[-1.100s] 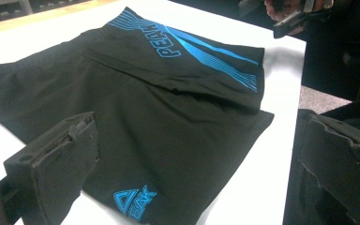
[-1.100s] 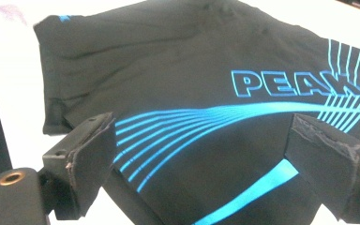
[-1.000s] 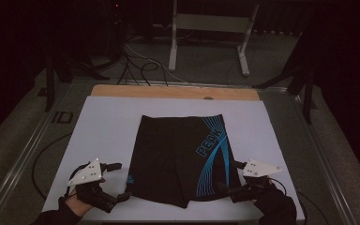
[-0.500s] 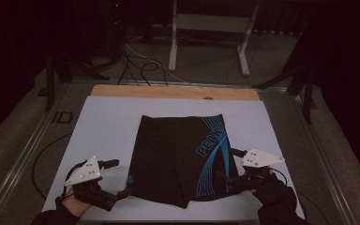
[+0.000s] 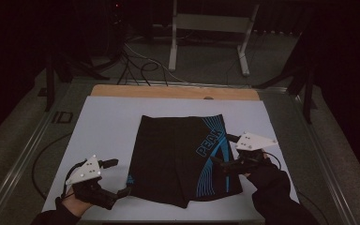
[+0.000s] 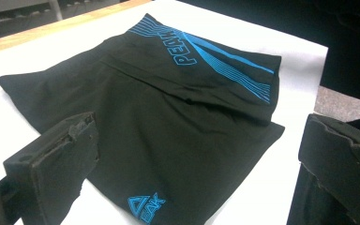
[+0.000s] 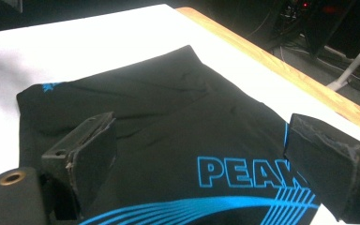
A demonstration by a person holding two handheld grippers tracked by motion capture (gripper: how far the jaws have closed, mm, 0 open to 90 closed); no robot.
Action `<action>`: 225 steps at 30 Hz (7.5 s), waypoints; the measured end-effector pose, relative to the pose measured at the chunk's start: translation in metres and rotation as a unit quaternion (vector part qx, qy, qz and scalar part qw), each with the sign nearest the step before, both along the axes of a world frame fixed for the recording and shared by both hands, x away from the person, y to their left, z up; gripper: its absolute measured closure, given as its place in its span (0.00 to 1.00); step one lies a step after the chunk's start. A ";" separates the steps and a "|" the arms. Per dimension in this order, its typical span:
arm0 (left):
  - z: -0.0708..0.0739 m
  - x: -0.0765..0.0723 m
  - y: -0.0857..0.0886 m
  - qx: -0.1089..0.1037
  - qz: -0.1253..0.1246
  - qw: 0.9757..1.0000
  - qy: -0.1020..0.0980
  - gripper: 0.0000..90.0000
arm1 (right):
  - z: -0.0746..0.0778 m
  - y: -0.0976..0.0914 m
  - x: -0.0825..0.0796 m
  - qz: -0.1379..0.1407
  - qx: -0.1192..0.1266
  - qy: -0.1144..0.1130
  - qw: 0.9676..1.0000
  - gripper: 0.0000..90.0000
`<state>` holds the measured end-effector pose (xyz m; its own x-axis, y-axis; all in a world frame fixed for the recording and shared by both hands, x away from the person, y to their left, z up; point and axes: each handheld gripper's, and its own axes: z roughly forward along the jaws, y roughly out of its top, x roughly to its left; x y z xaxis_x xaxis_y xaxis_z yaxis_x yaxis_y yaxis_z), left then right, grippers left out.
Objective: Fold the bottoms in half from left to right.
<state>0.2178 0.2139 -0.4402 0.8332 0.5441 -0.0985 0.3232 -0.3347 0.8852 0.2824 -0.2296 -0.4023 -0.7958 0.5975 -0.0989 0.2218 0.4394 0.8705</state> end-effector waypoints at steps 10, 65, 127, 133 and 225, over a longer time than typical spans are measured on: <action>-0.001 0.000 -0.001 0.013 0.031 0.999 -0.005 0.00 | 0.007 0.017 0.021 0.007 -0.002 -0.007 1.000 0.11; -0.023 0.008 -0.004 0.087 0.029 0.992 0.088 0.00 | -0.026 0.151 0.114 0.074 -0.027 0.039 0.996 0.11; -0.053 0.020 -0.028 0.169 0.023 0.973 0.156 0.95 | -0.081 0.231 0.155 0.085 -0.049 0.088 0.991 0.11; -0.047 0.018 -0.029 0.156 0.024 0.977 0.145 0.96 | -0.085 0.239 0.160 0.078 -0.058 0.081 0.992 0.11; -0.030 0.015 -0.044 0.146 0.013 0.981 0.128 0.96 | -0.078 0.251 0.177 -0.049 -0.124 0.076 0.988 0.99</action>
